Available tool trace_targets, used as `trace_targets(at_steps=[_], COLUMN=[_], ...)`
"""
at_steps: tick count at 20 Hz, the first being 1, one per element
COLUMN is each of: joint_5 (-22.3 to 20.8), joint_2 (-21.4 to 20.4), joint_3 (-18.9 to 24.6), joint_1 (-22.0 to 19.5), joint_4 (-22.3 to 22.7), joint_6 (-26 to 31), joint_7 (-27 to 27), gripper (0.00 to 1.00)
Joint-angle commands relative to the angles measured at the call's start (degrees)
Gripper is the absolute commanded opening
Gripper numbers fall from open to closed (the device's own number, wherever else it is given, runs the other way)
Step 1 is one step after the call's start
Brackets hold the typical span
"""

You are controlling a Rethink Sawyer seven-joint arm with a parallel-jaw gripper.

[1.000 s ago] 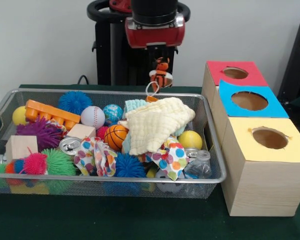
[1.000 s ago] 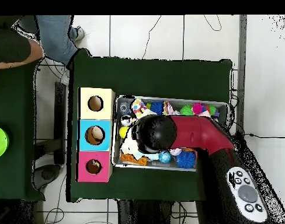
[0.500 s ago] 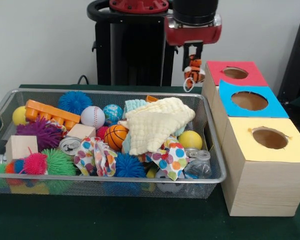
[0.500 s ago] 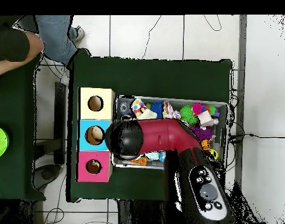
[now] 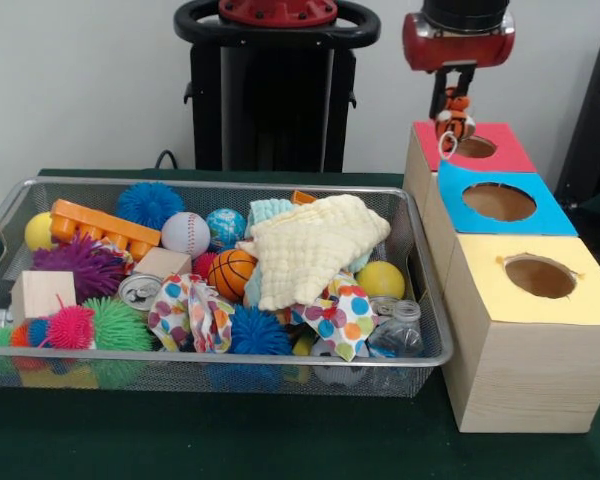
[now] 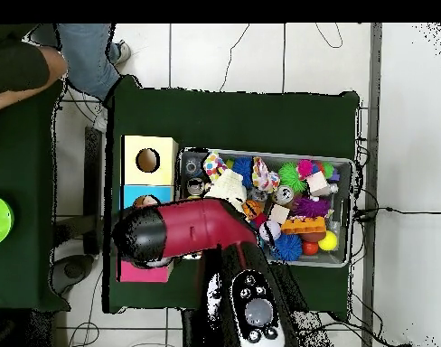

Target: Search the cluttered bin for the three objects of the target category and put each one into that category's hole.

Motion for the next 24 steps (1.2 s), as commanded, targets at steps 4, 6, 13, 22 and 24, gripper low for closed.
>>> trace_targets(at_steps=[4, 6, 13, 22, 24], joint_5=[3.0, 2.8, 2.4, 3.1, 3.2], joint_2=[-0.5, 0.0, 2.2, 4.5, 4.9], joint_3=[-4.8, -5.5, -8.0, -10.5, -11.1], joint_1=[4.7, 5.7, 8.2, 11.3, 12.2], joint_4=[6.6, 7.3, 8.2, 7.3, 7.2], joint_6=[-6.0, -7.8, -12.7, -13.8, -14.1], joint_7=[15.7, 16.1, 16.1, 15.7, 15.9], gripper=[0.0, 0.0, 0.0, 0.0, 0.0])
